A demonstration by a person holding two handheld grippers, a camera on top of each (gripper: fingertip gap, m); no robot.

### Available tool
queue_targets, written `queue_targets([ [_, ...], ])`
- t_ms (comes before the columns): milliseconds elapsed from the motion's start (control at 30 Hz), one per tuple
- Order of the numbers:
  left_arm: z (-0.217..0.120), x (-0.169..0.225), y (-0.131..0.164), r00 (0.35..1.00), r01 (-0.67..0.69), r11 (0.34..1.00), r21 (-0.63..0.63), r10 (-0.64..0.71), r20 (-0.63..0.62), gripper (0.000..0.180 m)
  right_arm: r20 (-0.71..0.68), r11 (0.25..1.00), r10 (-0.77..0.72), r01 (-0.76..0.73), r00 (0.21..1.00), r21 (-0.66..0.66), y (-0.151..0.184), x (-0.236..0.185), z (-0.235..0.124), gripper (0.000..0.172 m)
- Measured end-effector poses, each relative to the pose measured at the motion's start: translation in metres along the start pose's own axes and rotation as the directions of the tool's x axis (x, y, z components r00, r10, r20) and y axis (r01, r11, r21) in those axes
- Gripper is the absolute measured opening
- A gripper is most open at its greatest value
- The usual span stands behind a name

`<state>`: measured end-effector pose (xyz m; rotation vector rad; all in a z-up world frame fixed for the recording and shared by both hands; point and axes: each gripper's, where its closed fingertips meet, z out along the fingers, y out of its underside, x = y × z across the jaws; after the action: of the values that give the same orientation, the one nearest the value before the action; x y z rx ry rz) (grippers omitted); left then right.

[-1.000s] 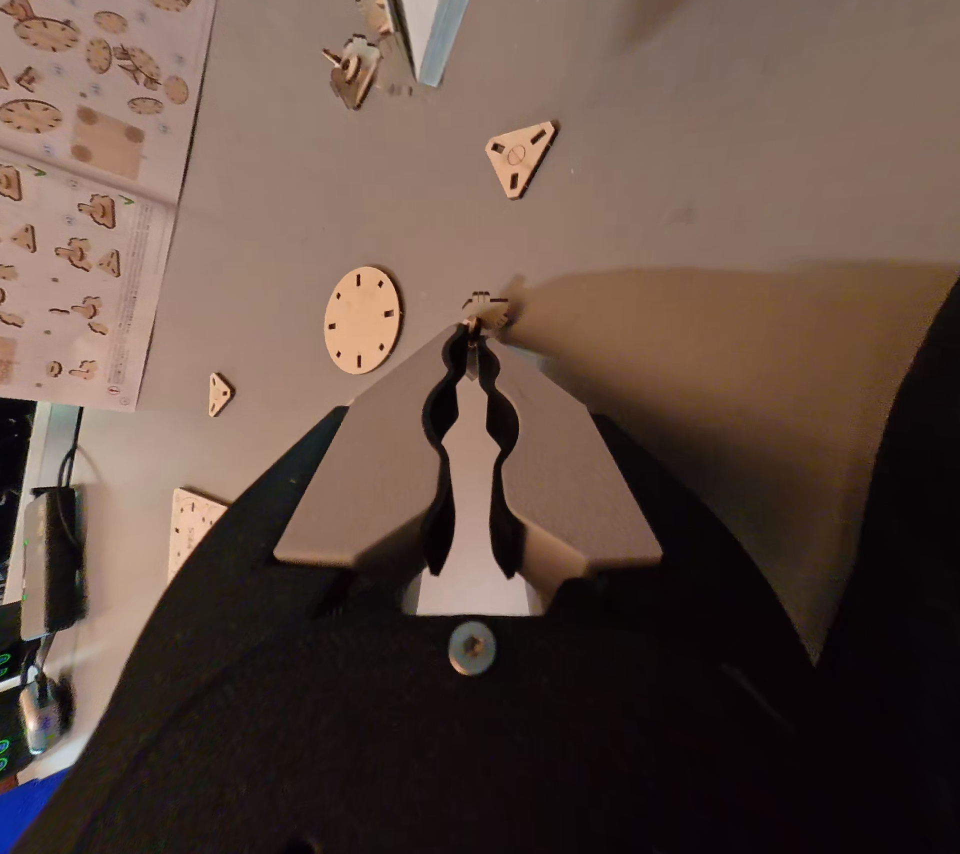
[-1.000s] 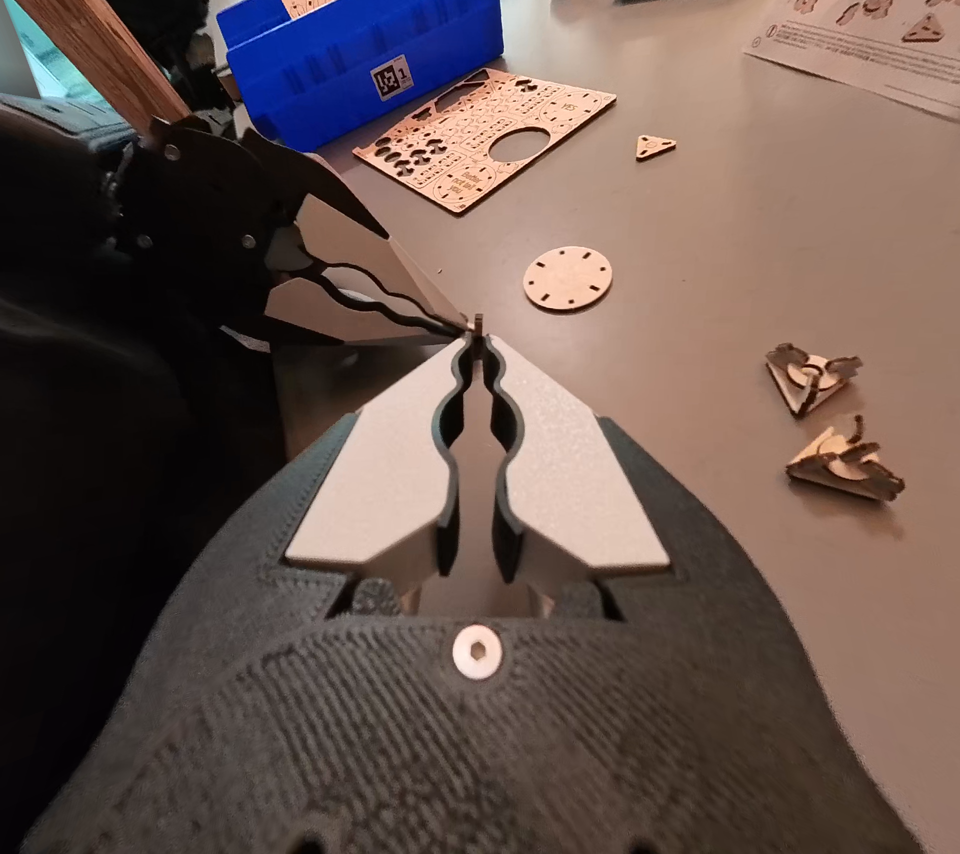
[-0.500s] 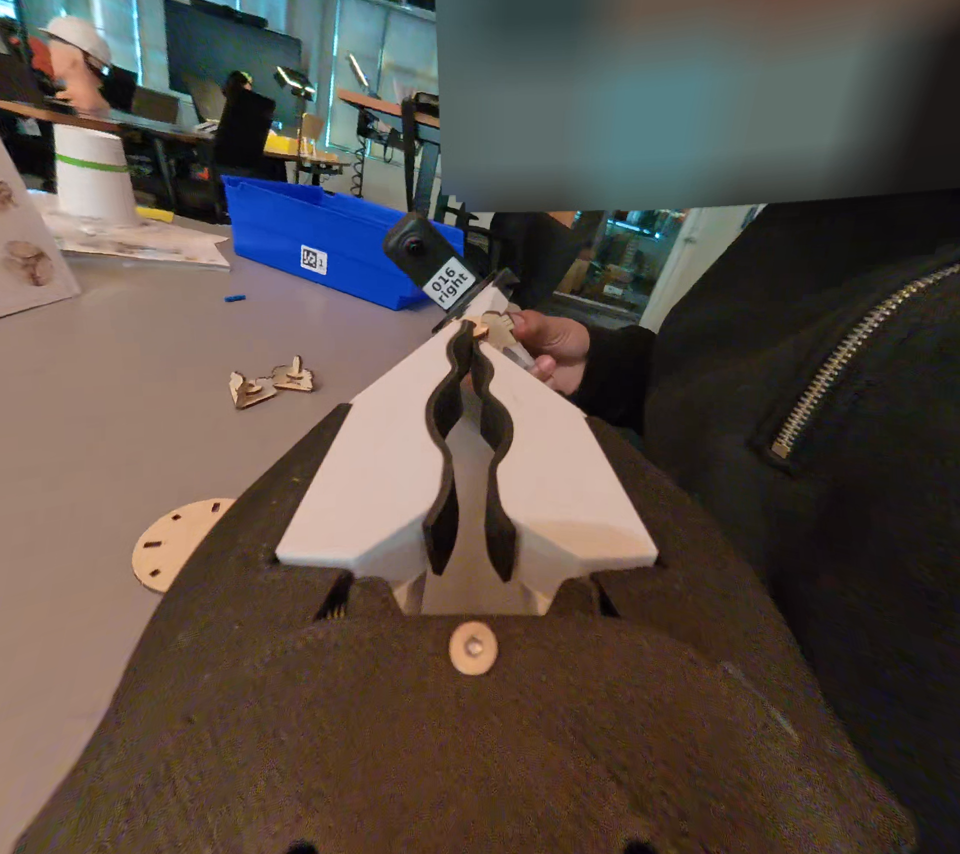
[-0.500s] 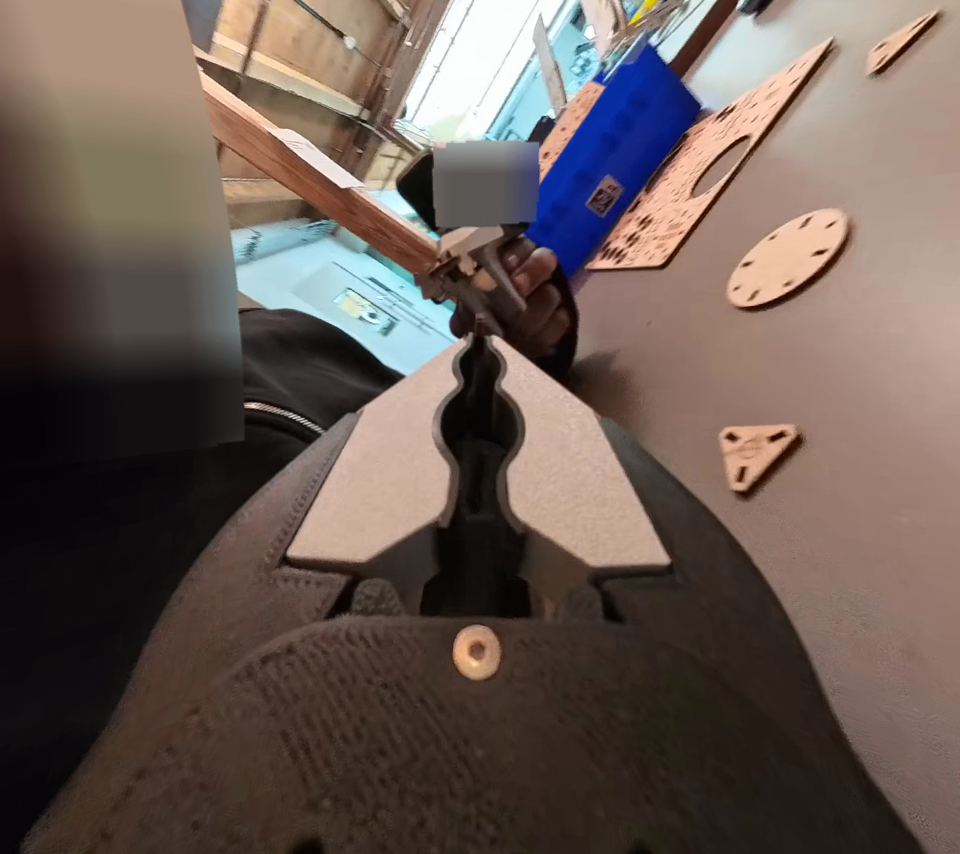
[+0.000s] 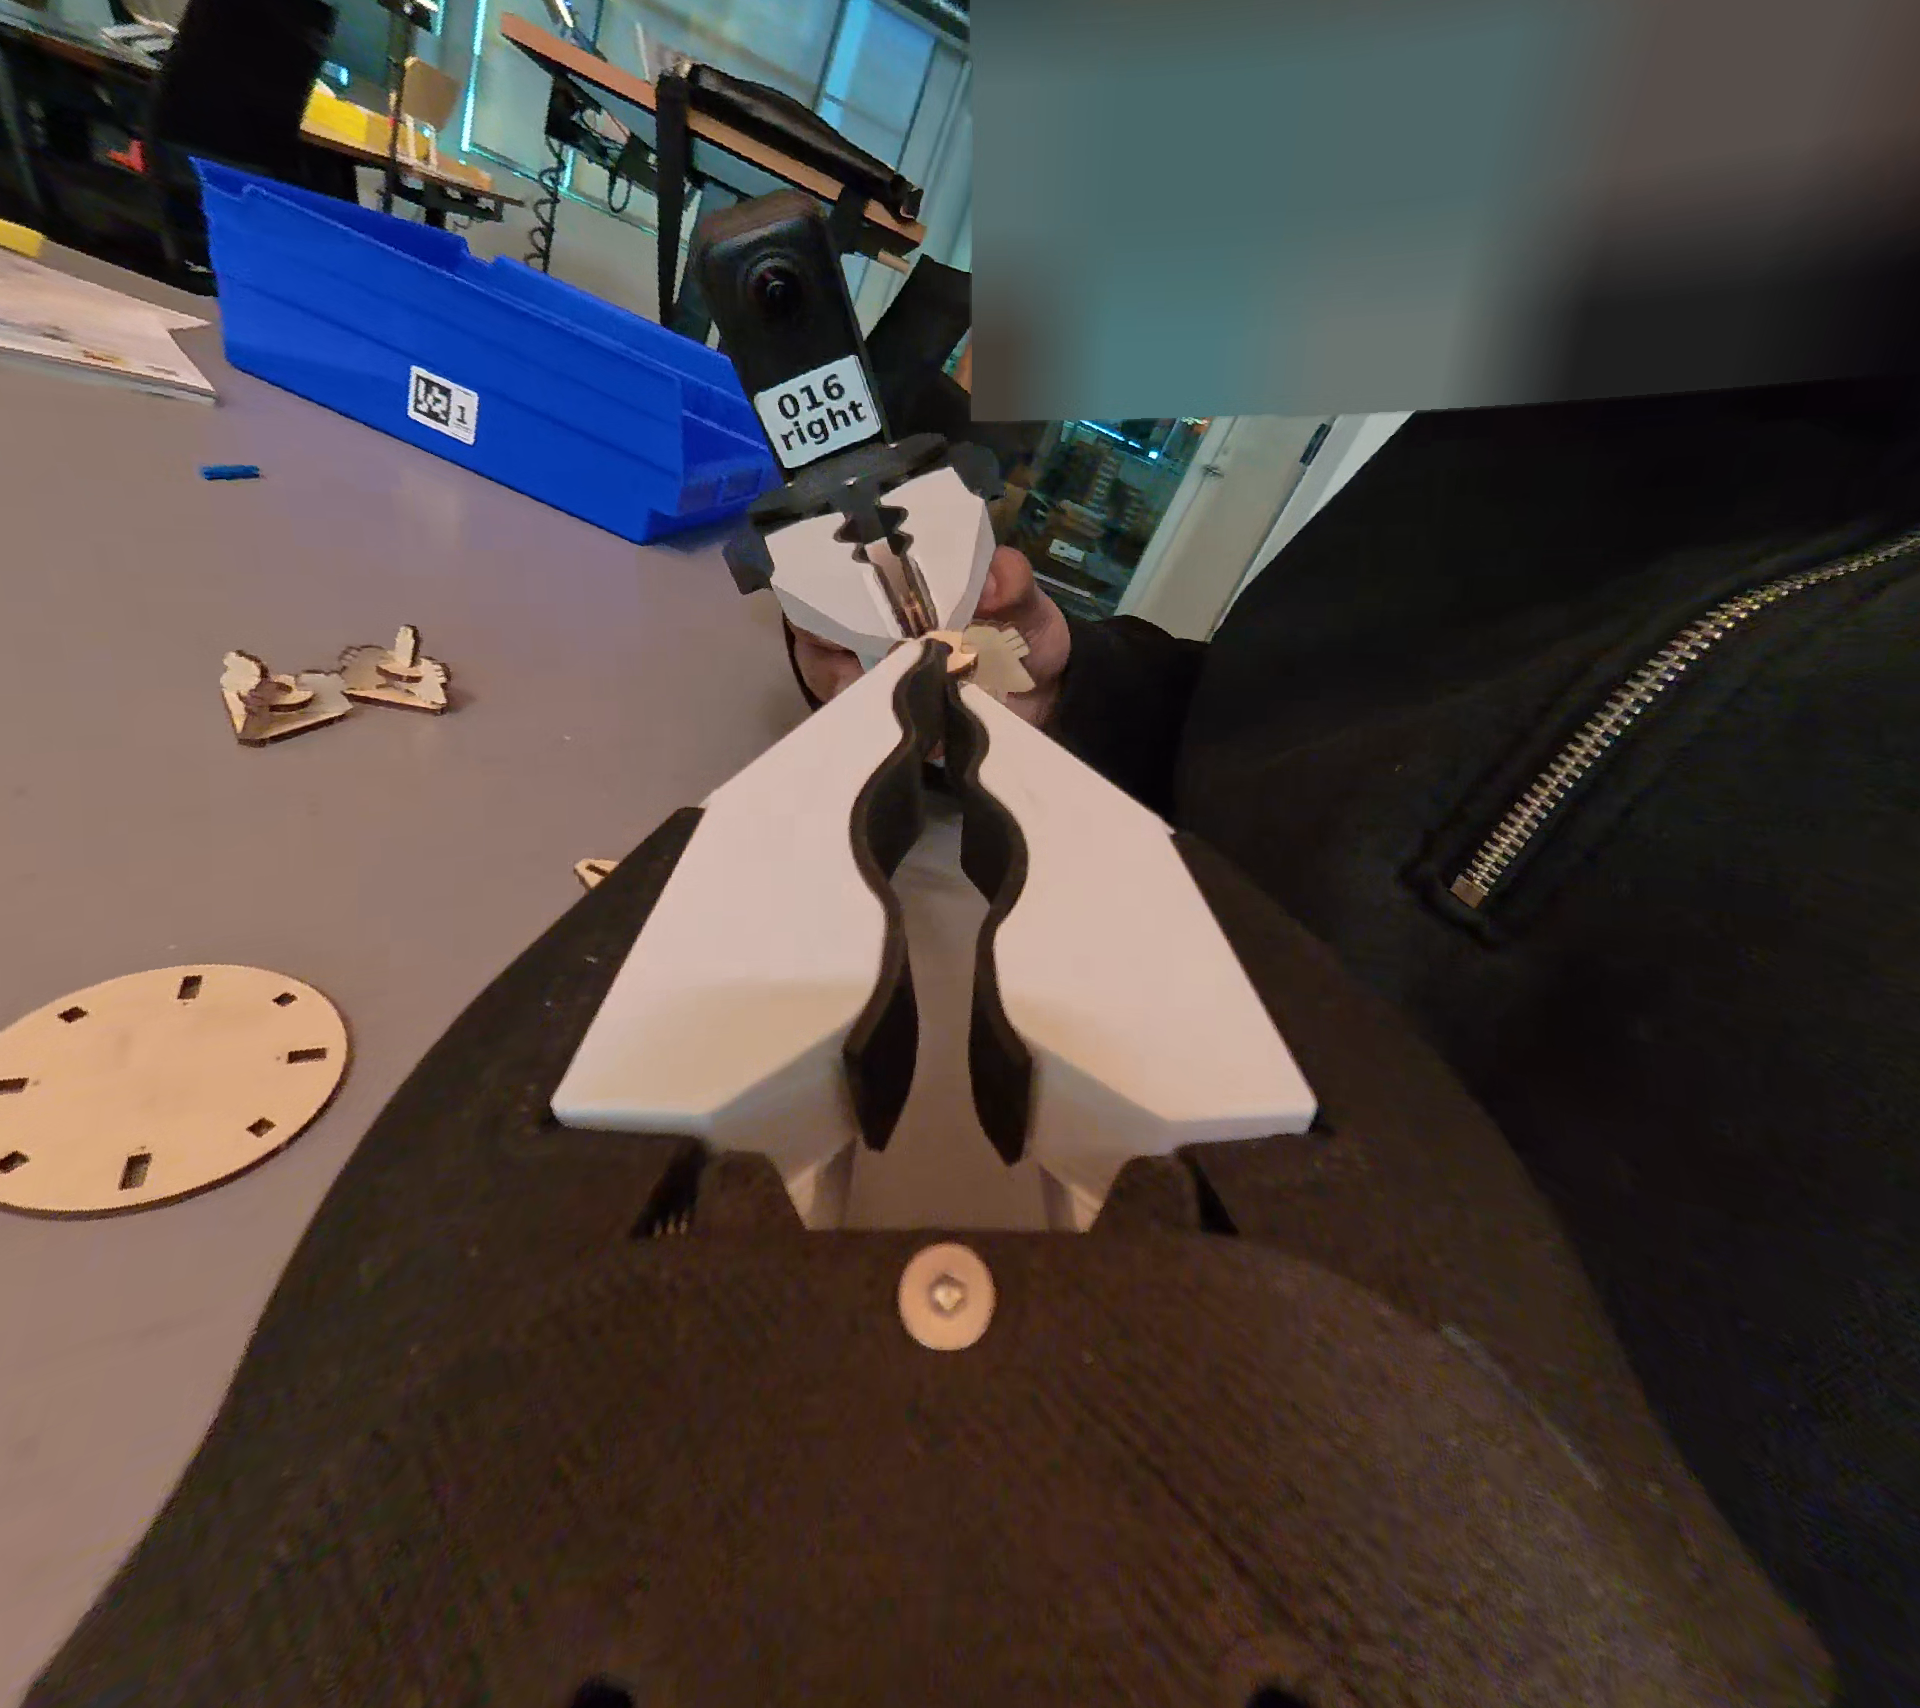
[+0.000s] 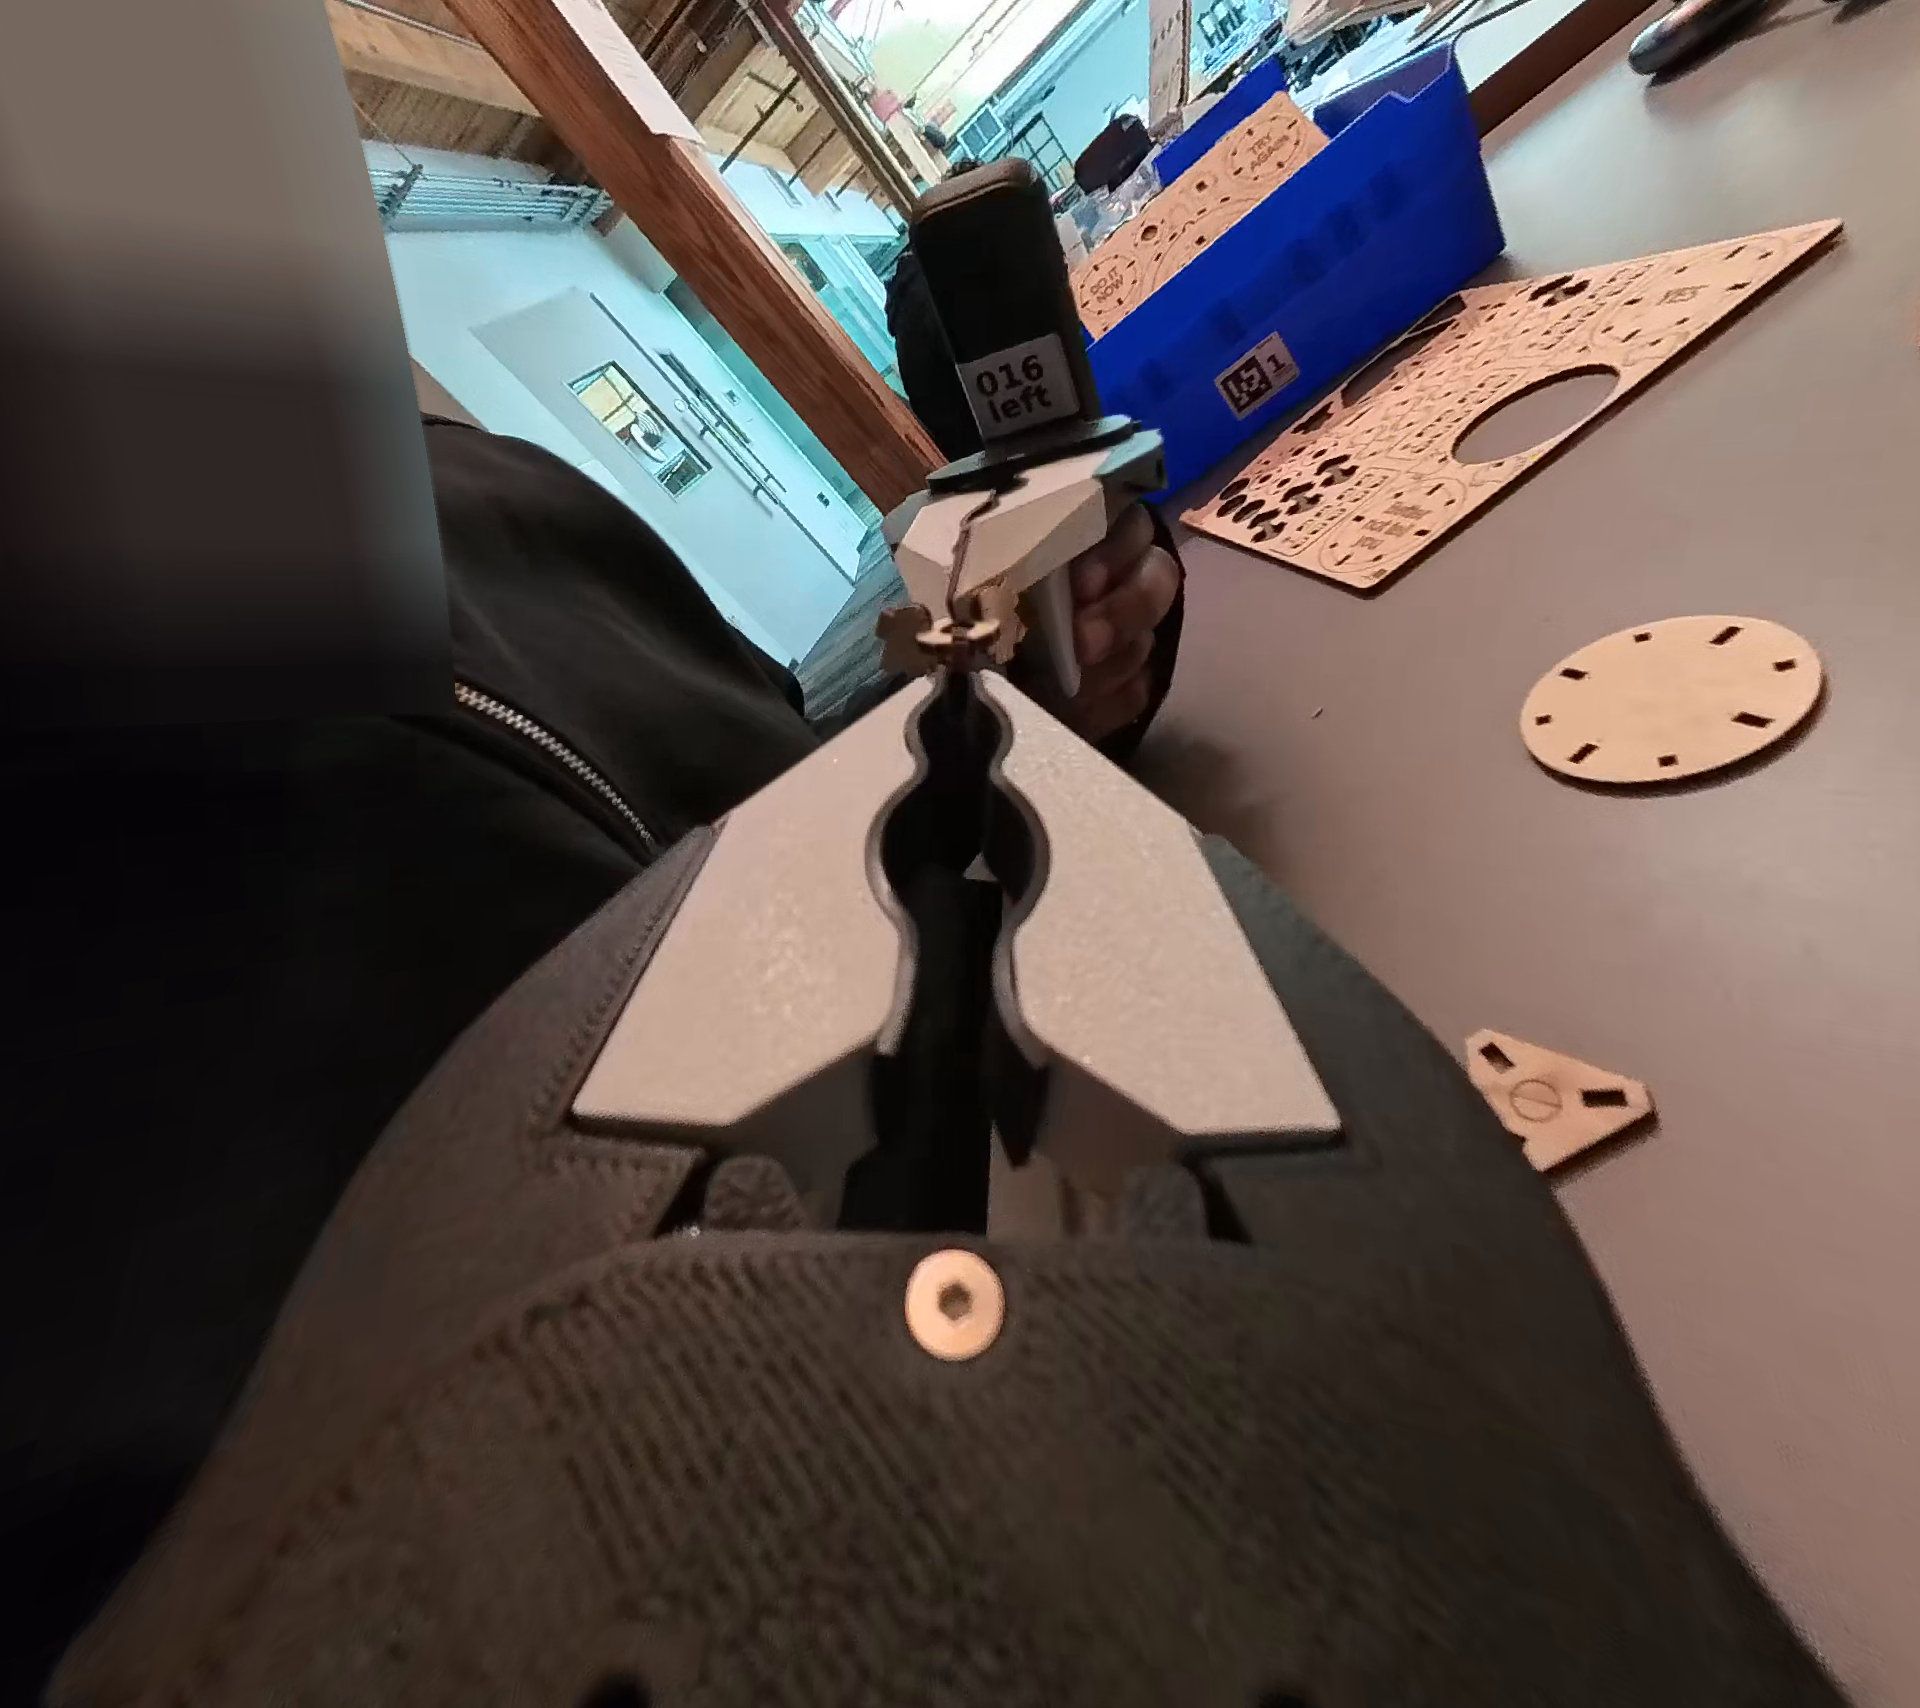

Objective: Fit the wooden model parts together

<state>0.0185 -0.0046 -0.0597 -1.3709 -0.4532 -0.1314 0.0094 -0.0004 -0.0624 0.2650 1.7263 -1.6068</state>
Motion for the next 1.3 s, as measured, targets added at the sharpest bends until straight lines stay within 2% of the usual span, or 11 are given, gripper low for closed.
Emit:
queue_targets([
  [333,0.002,0.001,0.005,0.993,0.101,0.995,-0.014,-0.101,-0.063,0.000,-0.004,0.995,-0.048,0.048,0.999,-0.089,0.007,0.002,0.002,0.000],
  [533,0.002,0.003,0.000,0.987,0.136,0.990,0.034,-0.133,-0.089,0.000,0.050,0.998,-0.029,0.032,0.998,-0.062,0.002,-0.002,0.003,0.000],
  [867,0.004,-0.006,0.006,0.988,0.149,0.989,0.014,-0.148,-0.036,0.000,-0.001,0.995,-0.028,0.027,1.000,-0.094,0.007,0.007,0.001,0.000],
  [1200,0.002,-0.018,0.002,0.987,0.151,0.986,0.063,-0.154,0.035,0.000,-0.054,0.996,-0.050,0.045,0.997,-0.078,0.004,0.019,0.000,0.000],
  [1267,0.000,-0.020,-0.002,0.987,0.153,0.984,0.090,-0.156,0.038,0.010,-0.091,0.994,-0.078,0.071,0.993,-0.082,0.004,0.024,-0.003,0.000],
  [1300,-0.002,-0.021,-0.003,0.986,0.156,0.982,0.103,-0.161,0.041,0.010,-0.107,0.993,-0.087,0.078,0.990,-0.083,0.004,0.026,-0.005,0.000],
])
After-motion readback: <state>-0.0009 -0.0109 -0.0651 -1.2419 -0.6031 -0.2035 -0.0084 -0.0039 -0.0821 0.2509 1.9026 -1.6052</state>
